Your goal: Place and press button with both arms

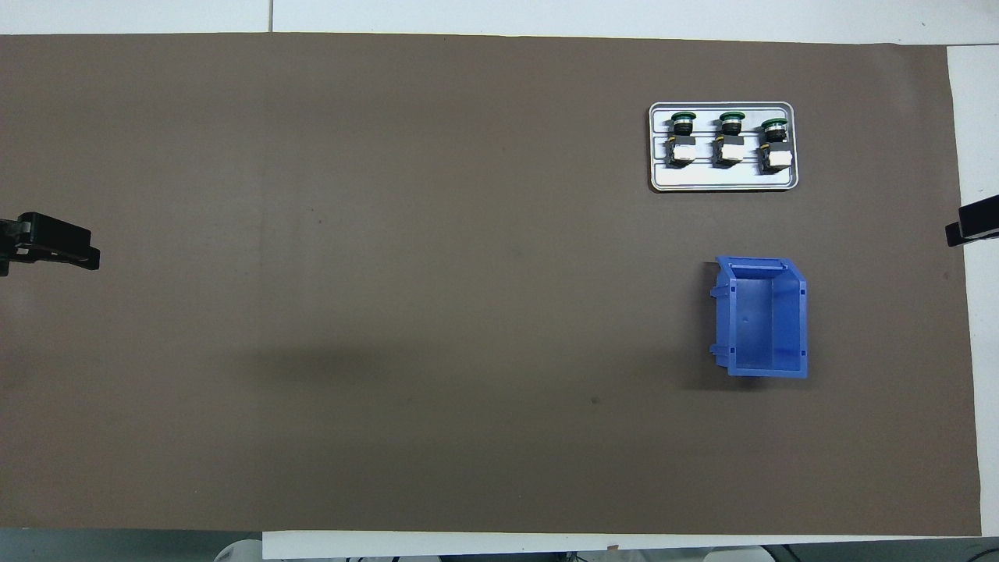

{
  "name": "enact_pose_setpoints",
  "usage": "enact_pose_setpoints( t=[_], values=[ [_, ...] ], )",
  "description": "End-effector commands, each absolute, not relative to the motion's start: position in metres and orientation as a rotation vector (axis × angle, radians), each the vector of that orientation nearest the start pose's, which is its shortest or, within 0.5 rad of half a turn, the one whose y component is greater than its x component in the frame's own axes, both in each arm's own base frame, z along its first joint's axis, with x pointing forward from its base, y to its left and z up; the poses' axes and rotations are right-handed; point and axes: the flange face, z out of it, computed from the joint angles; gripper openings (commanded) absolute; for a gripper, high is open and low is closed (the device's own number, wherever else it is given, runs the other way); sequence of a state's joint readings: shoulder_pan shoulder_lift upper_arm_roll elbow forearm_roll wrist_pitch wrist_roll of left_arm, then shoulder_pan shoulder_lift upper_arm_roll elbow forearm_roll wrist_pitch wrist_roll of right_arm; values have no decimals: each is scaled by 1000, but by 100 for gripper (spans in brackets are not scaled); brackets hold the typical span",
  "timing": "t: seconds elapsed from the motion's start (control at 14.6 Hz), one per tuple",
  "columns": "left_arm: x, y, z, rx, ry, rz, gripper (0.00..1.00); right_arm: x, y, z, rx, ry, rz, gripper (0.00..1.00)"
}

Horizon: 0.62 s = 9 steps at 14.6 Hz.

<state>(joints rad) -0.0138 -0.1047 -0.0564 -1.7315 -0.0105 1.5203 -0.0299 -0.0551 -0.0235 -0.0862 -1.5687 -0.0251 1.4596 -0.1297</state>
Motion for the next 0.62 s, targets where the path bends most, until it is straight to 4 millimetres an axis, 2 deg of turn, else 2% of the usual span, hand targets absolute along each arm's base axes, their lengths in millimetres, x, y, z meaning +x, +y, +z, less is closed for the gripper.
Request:
enact_pose_setpoints(
  t=[0.0, 0.21, 0.41, 0.48, 0.55],
  values=[
    [509, -41, 608, -3121, 75, 155, 100, 524, -80, 628, -3158, -2, 125, 100],
    [515, -41, 611, -3130, 78, 108, 100, 520, -81, 629, -3144, 9, 143, 100],
    [513, -41, 610, -3127, 78, 129, 100, 519, -81, 628, -3143, -8, 143, 100],
    [512, -40, 609, -3125, 76, 146, 100, 524, -77, 628, -3142, -90, 104, 100],
    [510, -40, 609, -3124, 78, 162, 100, 533, -63, 626, -3154, -144, 66, 100]
  ],
)
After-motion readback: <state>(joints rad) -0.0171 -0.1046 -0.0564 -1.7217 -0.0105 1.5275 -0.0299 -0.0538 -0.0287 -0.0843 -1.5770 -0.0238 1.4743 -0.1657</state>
